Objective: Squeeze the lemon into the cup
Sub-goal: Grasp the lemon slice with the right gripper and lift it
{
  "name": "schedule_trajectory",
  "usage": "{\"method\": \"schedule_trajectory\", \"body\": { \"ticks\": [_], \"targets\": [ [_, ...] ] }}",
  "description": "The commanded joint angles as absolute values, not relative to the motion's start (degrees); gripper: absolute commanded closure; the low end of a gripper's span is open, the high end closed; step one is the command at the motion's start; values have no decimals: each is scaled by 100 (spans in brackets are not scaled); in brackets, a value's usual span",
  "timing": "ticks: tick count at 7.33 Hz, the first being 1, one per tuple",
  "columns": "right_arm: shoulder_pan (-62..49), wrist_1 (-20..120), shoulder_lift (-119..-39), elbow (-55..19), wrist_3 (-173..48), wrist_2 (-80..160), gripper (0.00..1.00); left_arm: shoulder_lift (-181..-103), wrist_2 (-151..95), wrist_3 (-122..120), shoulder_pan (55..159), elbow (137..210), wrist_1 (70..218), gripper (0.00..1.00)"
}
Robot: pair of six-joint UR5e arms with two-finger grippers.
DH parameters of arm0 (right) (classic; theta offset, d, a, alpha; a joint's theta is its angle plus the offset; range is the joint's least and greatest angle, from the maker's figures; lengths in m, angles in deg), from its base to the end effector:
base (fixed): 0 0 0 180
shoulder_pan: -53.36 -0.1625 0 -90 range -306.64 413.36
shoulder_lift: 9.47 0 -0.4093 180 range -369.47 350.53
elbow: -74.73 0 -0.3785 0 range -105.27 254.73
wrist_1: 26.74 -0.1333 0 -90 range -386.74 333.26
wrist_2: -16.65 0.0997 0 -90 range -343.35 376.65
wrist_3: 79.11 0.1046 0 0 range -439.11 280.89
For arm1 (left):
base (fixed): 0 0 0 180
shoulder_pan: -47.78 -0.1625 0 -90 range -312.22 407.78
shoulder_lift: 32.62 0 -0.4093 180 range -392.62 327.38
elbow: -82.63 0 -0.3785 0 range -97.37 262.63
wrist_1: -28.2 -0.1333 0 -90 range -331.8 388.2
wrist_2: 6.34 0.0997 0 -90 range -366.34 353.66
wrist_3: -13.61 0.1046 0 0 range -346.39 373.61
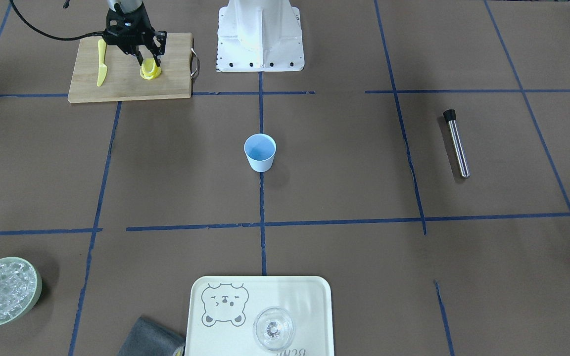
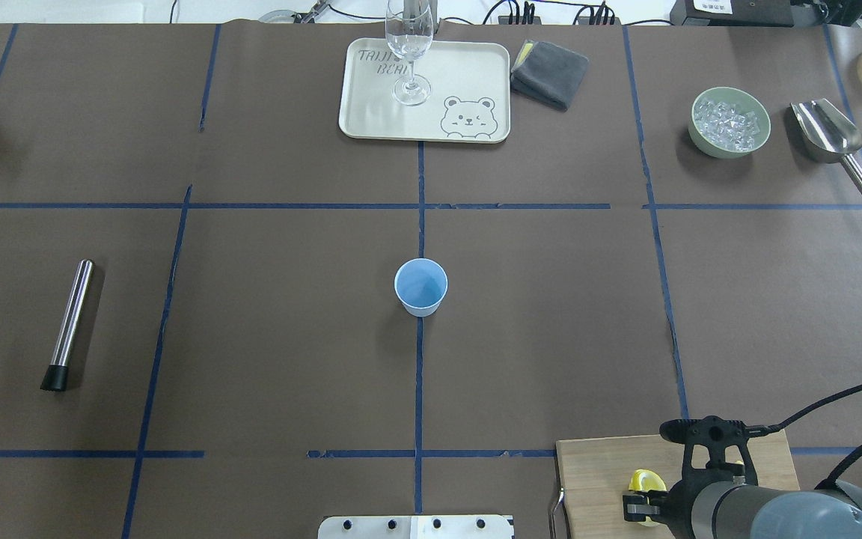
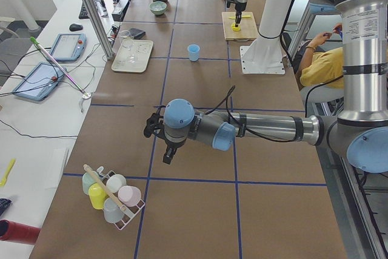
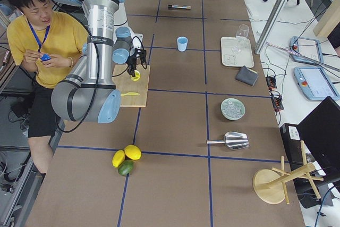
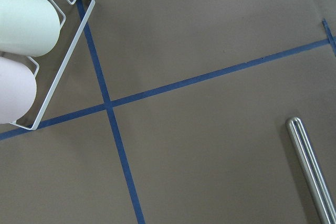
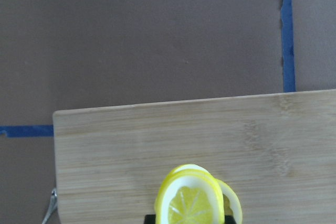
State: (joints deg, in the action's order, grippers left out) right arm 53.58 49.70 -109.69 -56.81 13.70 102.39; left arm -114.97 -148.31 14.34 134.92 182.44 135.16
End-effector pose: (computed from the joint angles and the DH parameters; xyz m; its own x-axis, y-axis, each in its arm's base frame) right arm -0.3955 -0.1396 0.3721 0.7053 0.0462 0.7074 -0.0833 0.9964 0.0180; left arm -0.0289 -0.4410 0.5821 0.6018 0.3004 -0.7400 -0.0548 0.9399 0.3370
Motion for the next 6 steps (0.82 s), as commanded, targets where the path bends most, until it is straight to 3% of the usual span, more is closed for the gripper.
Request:
{"method": "schedule_trajectory", "body": {
  "ticks": [1, 6],
  "targets": [
    [5240, 4973, -10976, -5789, 1370, 10235, 63, -11488, -14828, 1422, 13497, 18256, 13516, 0],
    [5038, 4990, -11002, -6000, 1370, 10226, 62, -11488, -14837, 1422, 13497, 18256, 13516, 0]
  ]
}}
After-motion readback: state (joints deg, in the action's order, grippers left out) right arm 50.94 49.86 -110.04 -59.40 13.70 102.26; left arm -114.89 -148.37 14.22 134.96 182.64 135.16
